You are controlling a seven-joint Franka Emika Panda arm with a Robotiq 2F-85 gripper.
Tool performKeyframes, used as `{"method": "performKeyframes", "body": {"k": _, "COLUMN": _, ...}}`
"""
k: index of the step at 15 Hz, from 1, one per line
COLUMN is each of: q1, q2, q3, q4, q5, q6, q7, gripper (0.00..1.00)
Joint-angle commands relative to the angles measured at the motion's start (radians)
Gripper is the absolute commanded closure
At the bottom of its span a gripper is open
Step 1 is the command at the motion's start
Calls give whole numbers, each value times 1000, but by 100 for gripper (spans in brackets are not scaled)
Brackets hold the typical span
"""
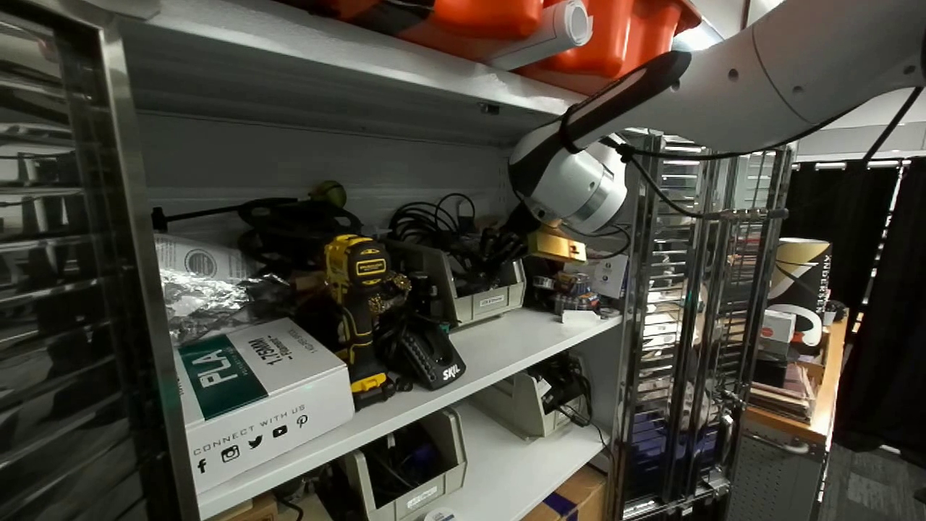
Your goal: Put the black cable on the first shelf inside the tool box
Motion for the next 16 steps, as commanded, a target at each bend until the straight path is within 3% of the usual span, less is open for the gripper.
{"method": "performKeyframes", "body": {"k": 1, "q1": 43, "q2": 35, "q3": -35, "q4": 44, "q5": -68, "q6": 67, "q7": 47, "gripper": 34}}
{"method": "performKeyframes", "body": {"k": 6, "q1": 80, "q2": 12, "q3": -68, "q4": 12, "q5": -123, "q6": 130, "q7": 87, "gripper": 1}}
{"method": "performKeyframes", "body": {"k": 8, "q1": 97, "q2": -16, "q3": -86, "q4": -18, "q5": -138, "q6": 107, "q7": 116, "gripper": 0}}
{"method": "performKeyframes", "body": {"k": 9, "q1": 29, "q2": -41, "q3": -9, "q4": -47, "q5": -249, "q6": 95, "q7": 202, "gripper": 0}}
{"method": "performKeyframes", "body": {"k": 16, "q1": 1, "q2": -173, "q3": 22, "q4": -185, "q5": -416, "q6": -53, "q7": 390, "gripper": 0}}
